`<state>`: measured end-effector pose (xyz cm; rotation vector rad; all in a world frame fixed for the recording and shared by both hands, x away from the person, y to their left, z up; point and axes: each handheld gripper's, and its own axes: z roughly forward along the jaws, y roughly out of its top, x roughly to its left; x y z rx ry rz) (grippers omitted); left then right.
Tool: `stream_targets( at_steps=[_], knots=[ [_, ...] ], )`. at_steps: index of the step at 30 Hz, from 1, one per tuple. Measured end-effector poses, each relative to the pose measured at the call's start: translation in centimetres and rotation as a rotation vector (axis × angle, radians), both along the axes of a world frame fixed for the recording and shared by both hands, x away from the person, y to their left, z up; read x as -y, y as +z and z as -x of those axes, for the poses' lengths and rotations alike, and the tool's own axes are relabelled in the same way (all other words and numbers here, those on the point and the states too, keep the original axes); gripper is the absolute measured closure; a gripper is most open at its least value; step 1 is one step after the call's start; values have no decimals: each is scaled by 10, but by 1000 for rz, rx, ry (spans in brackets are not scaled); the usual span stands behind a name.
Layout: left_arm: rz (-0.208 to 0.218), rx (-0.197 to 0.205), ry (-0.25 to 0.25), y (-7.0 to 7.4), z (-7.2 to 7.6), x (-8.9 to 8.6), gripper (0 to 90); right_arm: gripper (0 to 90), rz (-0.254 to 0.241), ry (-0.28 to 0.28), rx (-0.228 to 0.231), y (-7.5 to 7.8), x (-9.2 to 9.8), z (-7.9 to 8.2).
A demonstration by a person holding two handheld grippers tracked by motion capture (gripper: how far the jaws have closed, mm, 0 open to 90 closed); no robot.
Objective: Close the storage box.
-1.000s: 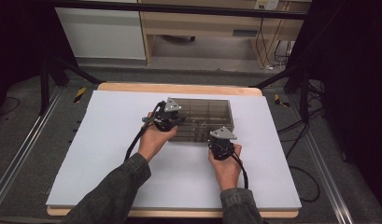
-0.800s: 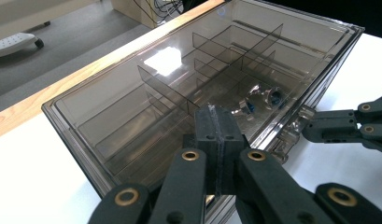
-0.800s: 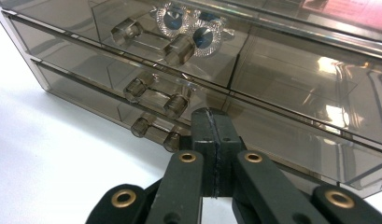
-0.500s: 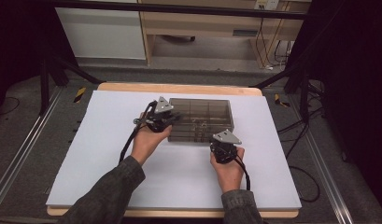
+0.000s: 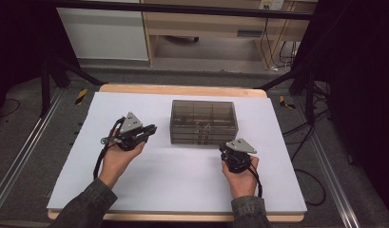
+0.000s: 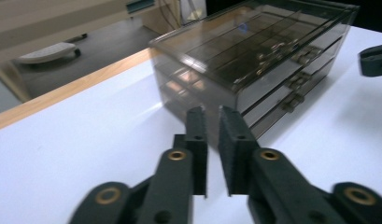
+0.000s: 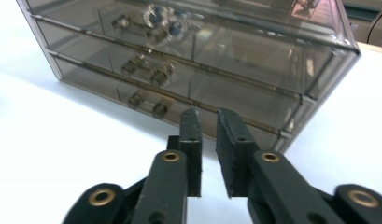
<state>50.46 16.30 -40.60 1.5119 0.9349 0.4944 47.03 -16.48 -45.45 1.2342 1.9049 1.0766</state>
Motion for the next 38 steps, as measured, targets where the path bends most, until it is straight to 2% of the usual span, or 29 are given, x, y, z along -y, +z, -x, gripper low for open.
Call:
stream_targets(
  at_steps=[2,4,6,8,11,13,16,18,20,22,24,27,28,30,33,35,38],
  knots=[
    [-11,24,27,-5,5,-7,712,737,-3,-1,0,0,5,2],
    [-17,26,48,-11,8,-14,583,655,-4,2,-2,0,9,3],
    [-22,36,80,-19,11,-20,446,539,-8,2,-6,-1,14,4],
    [-14,51,98,-26,14,-25,323,407,11,-13,-7,-3,17,5],
    [-31,66,117,-39,20,-36,219,256,30,-33,-10,-5,25,6],
    [-23,51,131,-46,23,-47,173,174,38,-47,-11,-5,32,6],
    [-7,23,139,-55,26,-66,88,121,58,-57,-9,-6,43,6],
    [-7,30,147,-59,26,-78,34,113,40,-65,4,-5,52,6],
    [-21,42,180,-62,24,-89,33,104,39,-76,19,-4,57,7],
    [-9,38,197,-64,21,-99,34,101,44,-85,28,-4,63,6],
    [-24,38,221,-67,17,-107,37,100,64,-94,32,-6,69,4],
    [-22,17,242,-72,13,-114,43,120,87,-121,41,-12,77,1],
    [-43,4,244,-73,12,-116,43,122,89,-126,47,-14,79,0],
    [-26,9,258,-78,9,-117,42,121,68,-129,53,-18,84,-2],
    [-12,-15,266,-80,6,-123,42,120,31,-133,71,-22,90,-2],
    [-6,-30,270,-79,5,-127,42,118,13,-140,66,-25,92,-3],
    [-12,-34,267,-80,5,-126,42,104,3,-143,31,-30,95,-6]
  ],
)
